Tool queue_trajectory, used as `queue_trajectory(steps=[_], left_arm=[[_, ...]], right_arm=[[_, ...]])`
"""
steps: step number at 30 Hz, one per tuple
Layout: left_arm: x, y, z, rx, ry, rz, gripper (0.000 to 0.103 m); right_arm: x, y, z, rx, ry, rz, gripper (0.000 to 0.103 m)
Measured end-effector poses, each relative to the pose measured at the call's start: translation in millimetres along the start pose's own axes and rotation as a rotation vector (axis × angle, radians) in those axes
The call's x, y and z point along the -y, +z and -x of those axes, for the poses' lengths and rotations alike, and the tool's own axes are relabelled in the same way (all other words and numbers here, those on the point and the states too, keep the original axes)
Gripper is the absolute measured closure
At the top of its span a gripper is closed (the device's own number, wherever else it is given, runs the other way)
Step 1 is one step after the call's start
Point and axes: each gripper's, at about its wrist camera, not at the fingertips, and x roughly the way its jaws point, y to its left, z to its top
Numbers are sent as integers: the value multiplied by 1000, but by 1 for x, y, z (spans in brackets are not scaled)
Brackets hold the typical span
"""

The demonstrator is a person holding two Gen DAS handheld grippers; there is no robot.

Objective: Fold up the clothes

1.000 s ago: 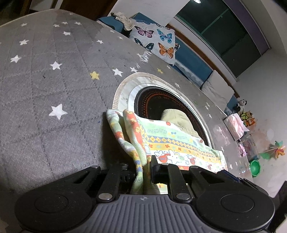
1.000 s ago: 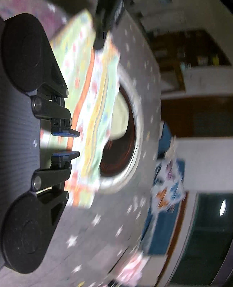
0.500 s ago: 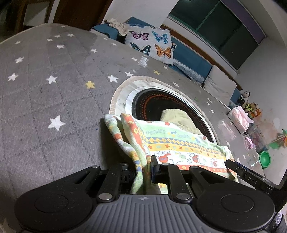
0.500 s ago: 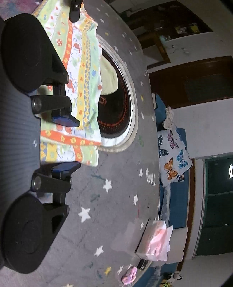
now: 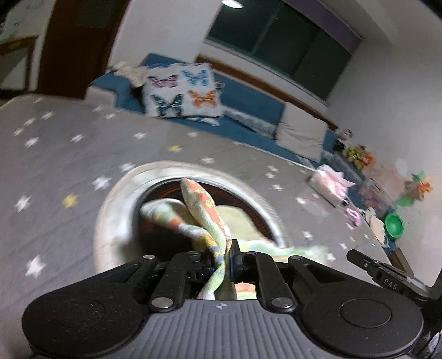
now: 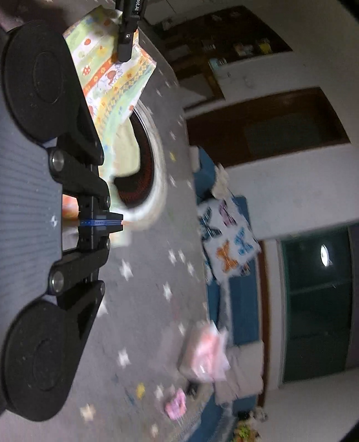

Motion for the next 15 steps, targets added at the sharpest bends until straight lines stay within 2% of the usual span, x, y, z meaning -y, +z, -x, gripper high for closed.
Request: queue_trajectory(steps=[5, 10, 11, 12, 13, 15], left_arm=[[28, 3, -14, -3, -9, -53, 93], [26, 0, -13, -7, 31, -62, 93], [23, 0, -12, -6, 38, -59, 93], [20, 0, -10, -4, 45, -57, 93], [17, 0, -9, -2, 52, -54, 93], [12, 0, -7, -1, 63, -53, 93]], right_arm=[[36, -4, 11, -53, 0, -105, 99], [42, -24, -4, -114, 52, -170, 90], [42, -26, -9, -122, 69, -191, 82], [42, -29, -14, -131, 85, -212, 67], [42, -30, -19, -136, 96, -227, 62], [39, -32, -27, -140, 102, -230, 59]])
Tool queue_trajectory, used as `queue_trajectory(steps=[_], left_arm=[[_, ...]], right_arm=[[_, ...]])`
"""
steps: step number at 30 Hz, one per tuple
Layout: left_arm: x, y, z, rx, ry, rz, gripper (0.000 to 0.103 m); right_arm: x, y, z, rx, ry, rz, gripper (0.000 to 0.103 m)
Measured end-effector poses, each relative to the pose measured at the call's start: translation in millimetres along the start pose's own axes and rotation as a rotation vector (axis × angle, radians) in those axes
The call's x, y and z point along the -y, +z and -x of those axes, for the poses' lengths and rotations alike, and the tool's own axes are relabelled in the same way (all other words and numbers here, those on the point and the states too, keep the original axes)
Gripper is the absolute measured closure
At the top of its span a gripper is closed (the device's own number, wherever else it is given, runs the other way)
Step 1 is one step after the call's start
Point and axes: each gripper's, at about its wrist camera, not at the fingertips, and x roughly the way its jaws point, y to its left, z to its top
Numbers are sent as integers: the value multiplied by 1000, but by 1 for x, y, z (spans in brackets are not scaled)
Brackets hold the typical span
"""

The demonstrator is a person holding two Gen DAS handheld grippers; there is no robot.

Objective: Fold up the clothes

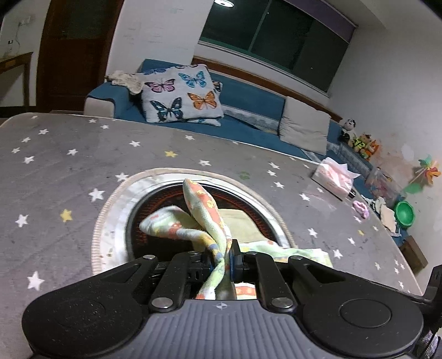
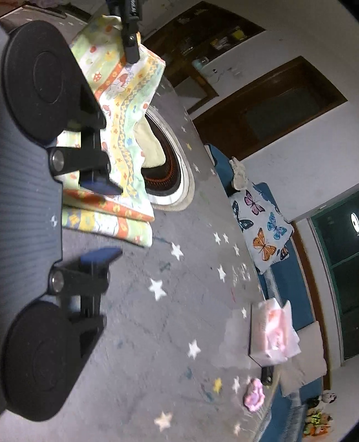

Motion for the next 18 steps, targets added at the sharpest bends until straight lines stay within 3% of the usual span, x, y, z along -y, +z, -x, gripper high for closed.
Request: queue_trajectory(steps=[4, 5, 6, 7, 13, 18], left_arm=[[-8, -3, -1, -6, 13, 5, 93], [-8, -3, -1, -8, 13, 5, 93], [-8, -3, -1, -9, 11, 3, 93], [-7, -3, -1, -9, 9, 2, 93], [16, 12, 3, 12, -43, -43, 93], [58, 25, -6, 27, -123, -99, 94]], right_arm=[[-11, -3, -16, -12, -15, 39, 62], [-15, -4, -18, -9, -21, 52, 72], [-18, -4, -19, -8, -24, 62, 90], [-20, -5, -20, -8, -19, 58, 94], [-29, 5, 8, 82, -9, 91, 98], [-18, 28, 46, 175, -81, 112, 98]])
